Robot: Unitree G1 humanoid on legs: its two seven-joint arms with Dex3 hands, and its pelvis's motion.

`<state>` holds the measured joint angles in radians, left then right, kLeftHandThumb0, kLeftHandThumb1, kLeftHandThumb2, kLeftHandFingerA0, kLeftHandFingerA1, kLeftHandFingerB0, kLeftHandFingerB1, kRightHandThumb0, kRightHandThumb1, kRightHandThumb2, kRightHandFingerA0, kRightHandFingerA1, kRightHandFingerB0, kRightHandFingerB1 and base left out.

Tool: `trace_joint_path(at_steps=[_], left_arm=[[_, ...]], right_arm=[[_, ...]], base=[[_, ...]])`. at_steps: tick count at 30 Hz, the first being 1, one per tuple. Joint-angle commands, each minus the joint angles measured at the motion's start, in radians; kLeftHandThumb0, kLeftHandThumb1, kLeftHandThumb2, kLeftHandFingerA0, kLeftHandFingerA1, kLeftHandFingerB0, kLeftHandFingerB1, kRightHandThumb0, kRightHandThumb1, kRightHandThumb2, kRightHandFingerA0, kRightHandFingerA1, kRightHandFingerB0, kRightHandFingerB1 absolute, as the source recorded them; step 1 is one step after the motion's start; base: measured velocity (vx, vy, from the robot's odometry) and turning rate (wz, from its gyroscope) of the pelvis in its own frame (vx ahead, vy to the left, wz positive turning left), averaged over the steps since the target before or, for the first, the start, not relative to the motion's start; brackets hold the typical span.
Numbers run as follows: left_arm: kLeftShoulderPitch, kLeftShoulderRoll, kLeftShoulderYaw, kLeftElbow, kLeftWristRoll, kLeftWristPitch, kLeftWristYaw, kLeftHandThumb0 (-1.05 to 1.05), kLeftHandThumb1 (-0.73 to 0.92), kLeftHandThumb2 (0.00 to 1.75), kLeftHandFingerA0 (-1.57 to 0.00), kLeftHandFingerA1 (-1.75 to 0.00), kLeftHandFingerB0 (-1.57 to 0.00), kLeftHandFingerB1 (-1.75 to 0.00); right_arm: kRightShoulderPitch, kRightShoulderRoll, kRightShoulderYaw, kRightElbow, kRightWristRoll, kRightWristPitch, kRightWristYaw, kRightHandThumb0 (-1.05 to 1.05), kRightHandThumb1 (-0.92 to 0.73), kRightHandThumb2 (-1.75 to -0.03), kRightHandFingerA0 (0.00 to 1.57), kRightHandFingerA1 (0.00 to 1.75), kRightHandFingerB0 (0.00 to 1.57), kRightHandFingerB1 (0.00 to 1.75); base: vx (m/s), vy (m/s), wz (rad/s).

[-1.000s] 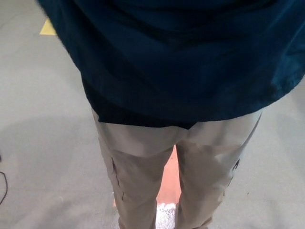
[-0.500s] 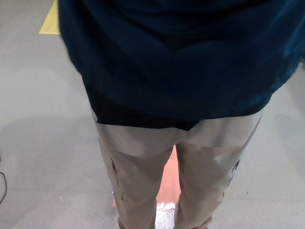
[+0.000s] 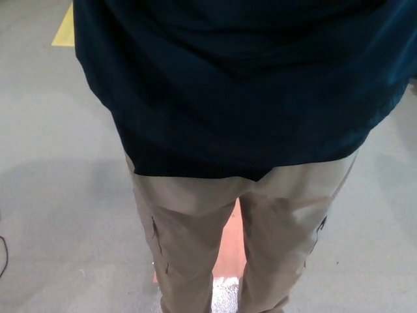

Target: A person hands a coat to the robot and the robot grabs it with both hands and holds it while the person wears the coat.

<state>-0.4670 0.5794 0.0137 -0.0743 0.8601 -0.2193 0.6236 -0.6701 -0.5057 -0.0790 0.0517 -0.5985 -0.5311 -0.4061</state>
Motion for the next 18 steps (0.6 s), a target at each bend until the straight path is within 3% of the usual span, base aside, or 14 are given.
trace_joint_path(at_steps=[1, 2, 3, 11, 12, 13, 14, 15, 16, 18], left_arm=[[0.575, -0.129, -0.110, 0.085, 0.098, -0.084, 0.347, -0.71, 0.62, 0.94, -0.16, -0.49, -0.25, -0.46], [0.564, -0.131, -0.125, 0.120, 0.096, -0.083, 0.337, -0.66, 0.77, 0.64, -0.25, -0.38, -0.35, -0.33], [0.535, -0.141, -0.155, 0.205, 0.093, -0.077, 0.323, -0.68, 0.60, 0.97, -0.28, -0.50, -0.44, -0.55], [0.408, -0.177, -0.237, 0.469, 0.075, -0.035, 0.238, -0.60, 0.57, 0.93, -0.39, -0.53, -0.31, -0.47], [0.357, -0.182, -0.264, 0.545, 0.066, -0.048, 0.198, -0.57, 0.54, 0.91, -0.40, -0.53, -0.30, -0.47], [0.333, -0.184, -0.278, 0.579, 0.063, -0.052, 0.181, -0.57, 0.54, 0.89, -0.40, -0.52, -0.31, -0.47], [0.315, -0.187, -0.290, 0.607, 0.064, -0.049, 0.172, -0.52, 0.64, 0.60, -0.48, -0.37, -0.44, -0.36], [0.301, -0.190, -0.301, 0.629, 0.065, -0.044, 0.168, -0.52, 0.64, 0.60, -0.48, -0.37, -0.44, -0.36], [0.280, -0.193, -0.327, 0.670, 0.073, -0.039, 0.147, -0.51, 0.51, 0.86, -0.45, -0.53, -0.35, -0.48], [0.261, -0.197, -0.344, 0.699, 0.064, -0.039, 0.103, -0.50, 0.52, 0.86, -0.45, -0.53, -0.34, -0.47]], right_arm=[[0.656, 0.208, 0.192, -0.034, -0.223, -0.124, -0.334, -0.35, -0.57, -1.12, 0.00, 0.50, 0.00, 0.50], [0.650, 0.202, 0.201, 0.000, -0.225, -0.121, -0.333, -0.65, -0.86, -0.65, 0.20, 0.35, 0.14, 0.30], [0.642, 0.195, 0.222, 0.058, -0.226, -0.090, -0.308, -0.65, -0.64, -0.91, 0.23, 0.47, 0.11, 0.42], [0.578, 0.204, 0.300, 0.258, -0.224, 0.056, -0.198, -0.53, -0.56, -0.79, 0.26, 0.45, 0.13, 0.39], [0.559, 0.213, 0.314, 0.294, -0.206, 0.151, -0.093, -0.41, -0.66, -0.60, 0.32, 0.35, 0.15, 0.28], [0.547, 0.213, 0.320, 0.312, -0.206, 0.186, -0.058, -0.45, -0.54, -0.72, 0.27, 0.43, 0.12, 0.36], [0.536, 0.212, 0.328, 0.328, -0.210, 0.219, -0.027, -0.45, -0.55, -0.71, 0.27, 0.41, 0.11, 0.35], [0.526, 0.210, 0.335, 0.342, -0.213, 0.248, -0.003, -0.45, -0.55, -0.71, 0.27, 0.41, 0.11, 0.35], [0.513, 0.207, 0.347, 0.354, -0.213, 0.312, 0.073, -0.47, -0.56, -0.72, 0.25, 0.40, 0.11, 0.35], [0.492, 0.201, 0.358, 0.378, -0.209, 0.348, 0.121, -0.46, -0.58, -0.70, 0.25, 0.39, 0.15, 0.35]], base=[[0.00, 0.000, 0.00], [0.00, 0.000, 0.00], [0.00, 0.000, 0.00], [0.00, 0.000, 0.00], [0.00, 0.000, 0.00], [0.00, 0.000, 0.00], [0.00, 0.000, 0.00], [0.00, 0.000, 0.00], [0.00, 0.000, 0.00], [0.00, 0.000, 0.00]])
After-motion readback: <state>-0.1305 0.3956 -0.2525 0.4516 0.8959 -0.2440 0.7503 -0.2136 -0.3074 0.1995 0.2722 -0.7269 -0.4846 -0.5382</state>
